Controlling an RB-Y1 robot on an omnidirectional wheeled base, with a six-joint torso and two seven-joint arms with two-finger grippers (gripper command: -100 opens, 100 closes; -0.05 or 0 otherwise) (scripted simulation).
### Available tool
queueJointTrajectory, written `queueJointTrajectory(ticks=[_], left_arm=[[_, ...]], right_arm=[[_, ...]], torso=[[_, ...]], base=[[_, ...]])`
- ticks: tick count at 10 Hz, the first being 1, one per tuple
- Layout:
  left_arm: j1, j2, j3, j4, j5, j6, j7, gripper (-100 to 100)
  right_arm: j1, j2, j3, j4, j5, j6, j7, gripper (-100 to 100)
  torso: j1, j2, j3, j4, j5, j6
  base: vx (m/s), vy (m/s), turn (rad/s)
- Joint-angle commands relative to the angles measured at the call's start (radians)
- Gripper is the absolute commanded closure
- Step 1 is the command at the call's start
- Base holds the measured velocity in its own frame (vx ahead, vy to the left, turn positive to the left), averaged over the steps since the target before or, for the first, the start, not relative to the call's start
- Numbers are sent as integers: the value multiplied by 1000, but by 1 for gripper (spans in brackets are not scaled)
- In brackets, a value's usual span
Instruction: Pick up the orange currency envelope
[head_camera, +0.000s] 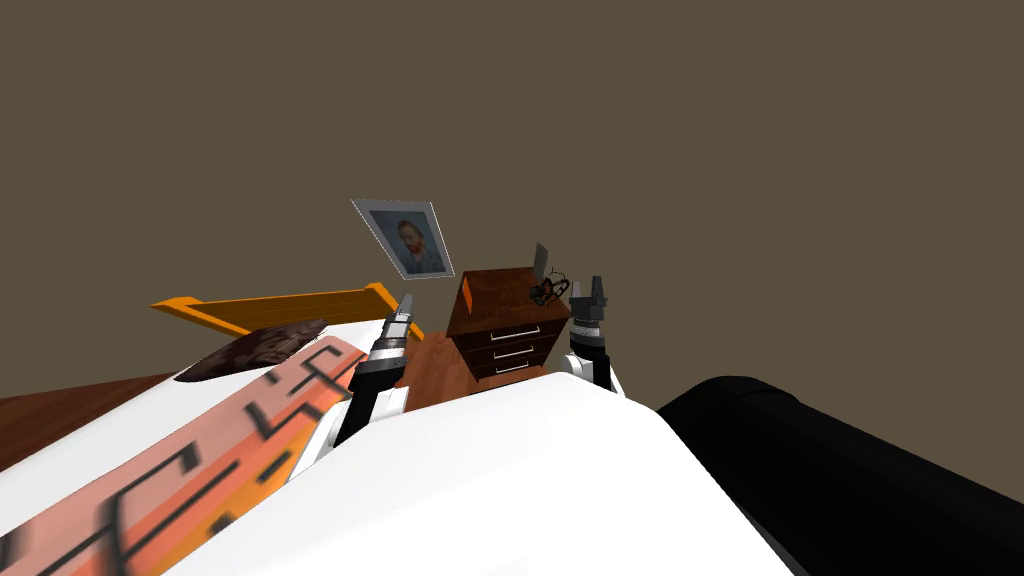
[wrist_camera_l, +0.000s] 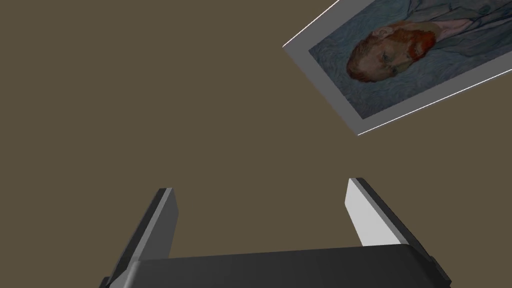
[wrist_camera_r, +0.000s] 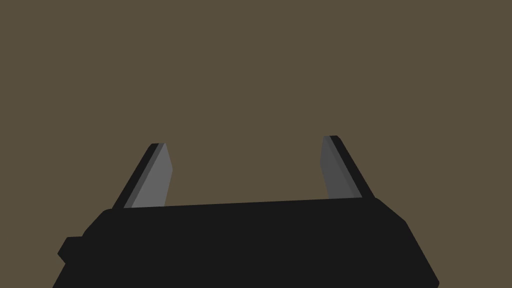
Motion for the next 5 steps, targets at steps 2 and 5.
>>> queueJointTrajectory(ticks=[2,5], left_arm=[[-20,-2,5,49,-51,36,-53,-100],[-50,0,14,111,-102,72,-103,-100]], right_arm=[[0,0,0,0,0,0,0,0],[0,0,0,0,0,0,0,0]], torso=[[0,-1,-1,0,0,0],[1,1,0,0,0,0]], base=[[45,-102,-25],[19,-80,-23]])
